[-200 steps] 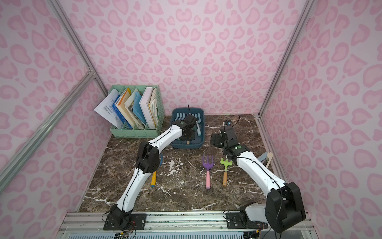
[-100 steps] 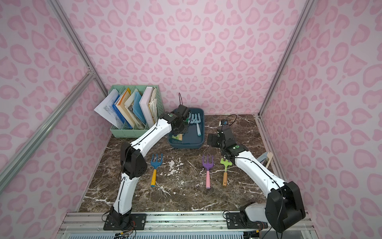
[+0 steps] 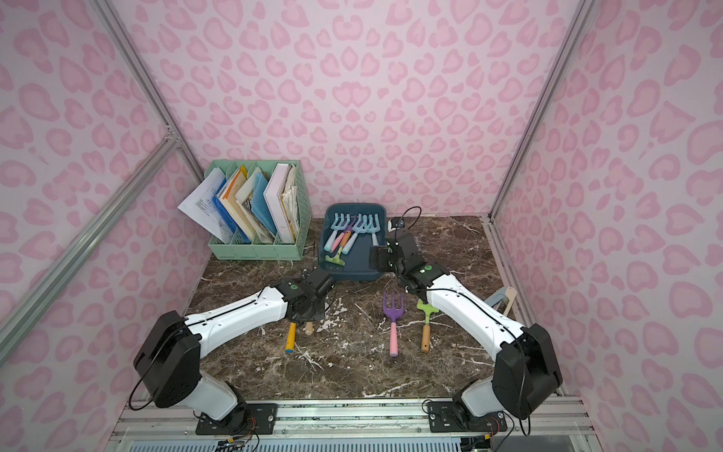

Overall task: Take the hand rake out of the storage box
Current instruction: Place the rake at the center of the board.

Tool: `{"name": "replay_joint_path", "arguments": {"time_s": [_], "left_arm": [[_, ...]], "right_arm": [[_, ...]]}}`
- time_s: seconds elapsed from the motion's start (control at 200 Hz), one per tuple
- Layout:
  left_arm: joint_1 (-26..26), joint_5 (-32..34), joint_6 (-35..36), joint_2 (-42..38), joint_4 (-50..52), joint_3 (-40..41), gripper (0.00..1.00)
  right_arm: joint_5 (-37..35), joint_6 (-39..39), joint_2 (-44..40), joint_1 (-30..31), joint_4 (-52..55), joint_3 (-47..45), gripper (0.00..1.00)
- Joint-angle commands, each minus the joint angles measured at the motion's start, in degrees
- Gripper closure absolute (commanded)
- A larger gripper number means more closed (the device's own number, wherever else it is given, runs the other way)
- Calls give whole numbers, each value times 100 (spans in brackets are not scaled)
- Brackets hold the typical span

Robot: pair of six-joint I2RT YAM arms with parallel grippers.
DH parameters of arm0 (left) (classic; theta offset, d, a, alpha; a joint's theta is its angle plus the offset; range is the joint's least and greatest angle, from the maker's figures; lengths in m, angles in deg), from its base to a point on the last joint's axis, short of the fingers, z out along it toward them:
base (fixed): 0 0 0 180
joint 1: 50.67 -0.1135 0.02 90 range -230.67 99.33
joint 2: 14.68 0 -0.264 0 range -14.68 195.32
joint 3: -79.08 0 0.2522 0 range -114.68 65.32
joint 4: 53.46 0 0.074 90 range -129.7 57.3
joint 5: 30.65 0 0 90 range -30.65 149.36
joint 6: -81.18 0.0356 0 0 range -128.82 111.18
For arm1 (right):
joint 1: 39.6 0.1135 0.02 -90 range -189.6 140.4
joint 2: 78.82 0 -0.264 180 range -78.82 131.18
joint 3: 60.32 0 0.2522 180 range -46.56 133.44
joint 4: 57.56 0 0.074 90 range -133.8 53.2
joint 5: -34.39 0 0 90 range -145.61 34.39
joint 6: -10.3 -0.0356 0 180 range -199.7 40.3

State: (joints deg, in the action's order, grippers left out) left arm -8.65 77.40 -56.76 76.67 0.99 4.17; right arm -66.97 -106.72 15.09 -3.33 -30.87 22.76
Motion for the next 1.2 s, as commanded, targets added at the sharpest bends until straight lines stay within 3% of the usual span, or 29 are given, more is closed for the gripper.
{"name": "replay_joint_path", "arguments": {"time_s": [0.0, 0.265, 0.36, 0.46, 0.585, 0.695, 0.78, 0.945, 1.195], "left_arm": [[3, -83, 12, 334, -899, 77, 100], [-7, -41, -49, 1007, -839, -79, 100], [-1, 85, -31, 986, -700, -85, 86], [-1, 174, 38, 890, -638, -68, 73], [-5, 433, 77, 640, -491, -7, 54], [-13, 517, 93, 409, -465, 79, 50], [-18, 654, 125, 241, -285, 22, 41], [-26, 703, 194, -135, -303, 49, 40], [-16, 13, 159, 492, -664, -26, 44]], "right_arm": [[260, -65, 427, 64, 16, 481, 16], [115, 95, 2352, -19, 877, 2575, 32], [55, 136, 2897, -69, 1079, 3148, 33], [81, 157, 3411, -159, 1305, 3718, 43], [-112, 142, 3964, -228, 1615, 4331, 44], [-158, 122, 4300, -289, 1744, 4646, 45], [-215, 132, 4545, -296, 1886, 4899, 47], [-296, 145, 4898, -310, 2127, 5219, 50], [-304, 174, 5300, -425, 2264, 5506, 45]]}}
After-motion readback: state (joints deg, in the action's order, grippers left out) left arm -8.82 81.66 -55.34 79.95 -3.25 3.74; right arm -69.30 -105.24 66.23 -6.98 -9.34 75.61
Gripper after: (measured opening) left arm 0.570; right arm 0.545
